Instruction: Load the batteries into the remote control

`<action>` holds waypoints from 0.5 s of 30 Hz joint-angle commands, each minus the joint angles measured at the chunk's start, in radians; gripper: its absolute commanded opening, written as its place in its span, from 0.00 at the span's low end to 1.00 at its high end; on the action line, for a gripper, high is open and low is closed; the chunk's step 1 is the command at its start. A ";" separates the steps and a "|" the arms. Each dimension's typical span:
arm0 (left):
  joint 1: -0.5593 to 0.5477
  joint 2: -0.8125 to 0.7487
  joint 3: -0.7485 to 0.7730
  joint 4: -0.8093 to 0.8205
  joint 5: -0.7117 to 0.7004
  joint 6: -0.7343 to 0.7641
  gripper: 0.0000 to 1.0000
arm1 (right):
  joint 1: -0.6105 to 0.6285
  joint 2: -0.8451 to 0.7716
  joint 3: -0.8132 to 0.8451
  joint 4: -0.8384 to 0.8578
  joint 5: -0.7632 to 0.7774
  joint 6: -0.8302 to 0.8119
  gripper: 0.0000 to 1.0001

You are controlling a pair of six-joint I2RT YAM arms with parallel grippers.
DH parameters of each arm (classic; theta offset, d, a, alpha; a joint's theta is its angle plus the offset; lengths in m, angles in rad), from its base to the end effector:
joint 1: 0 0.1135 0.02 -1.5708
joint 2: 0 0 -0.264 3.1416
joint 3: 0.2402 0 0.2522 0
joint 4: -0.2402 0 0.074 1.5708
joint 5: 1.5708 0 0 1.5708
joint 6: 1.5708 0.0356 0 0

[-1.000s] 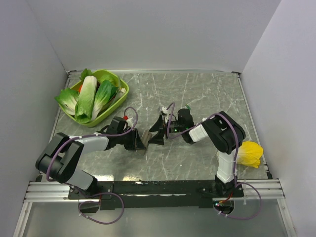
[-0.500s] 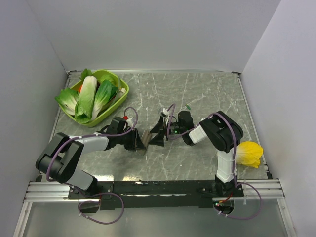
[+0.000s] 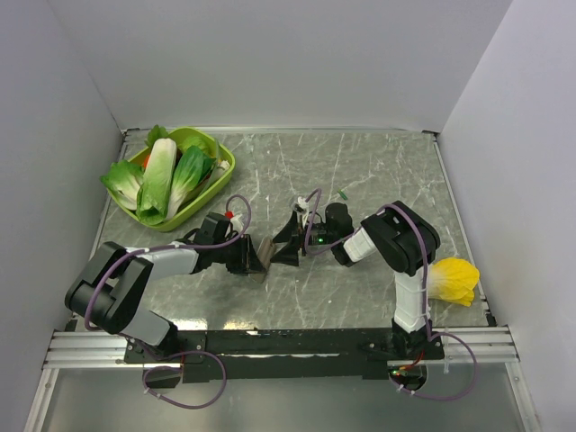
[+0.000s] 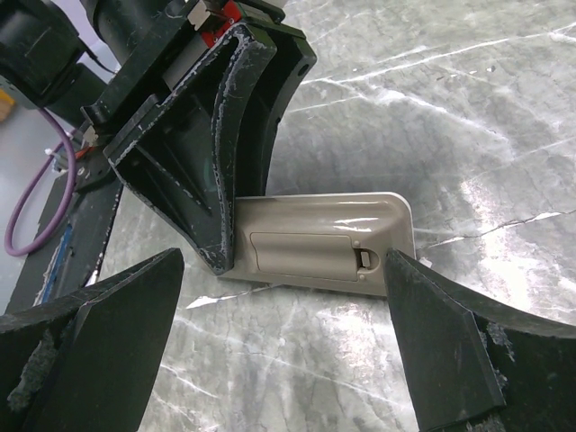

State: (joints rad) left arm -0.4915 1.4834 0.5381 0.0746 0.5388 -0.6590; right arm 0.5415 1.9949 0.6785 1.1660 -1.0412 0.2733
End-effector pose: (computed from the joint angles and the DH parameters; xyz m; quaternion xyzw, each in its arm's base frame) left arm 0.2174 -0.1371 0.1331 0.0152 0.9099 -0.3896 0.1414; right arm 0.2749 0.2012 0.1184 -0.4093 0.6085 0.5704 0.3699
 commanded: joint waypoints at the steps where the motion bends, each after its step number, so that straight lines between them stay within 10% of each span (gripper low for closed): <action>1: -0.004 0.002 -0.017 -0.045 -0.017 -0.001 0.02 | -0.002 0.018 -0.014 0.063 -0.040 0.015 0.99; 15: -0.004 0.000 -0.012 -0.058 -0.026 -0.001 0.02 | 0.003 0.019 -0.039 0.123 -0.057 0.067 0.99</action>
State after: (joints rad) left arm -0.4915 1.4830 0.5381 0.0738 0.5423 -0.6590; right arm 0.5415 2.0018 0.6720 1.2011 -1.0576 0.3115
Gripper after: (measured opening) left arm 0.295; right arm 0.989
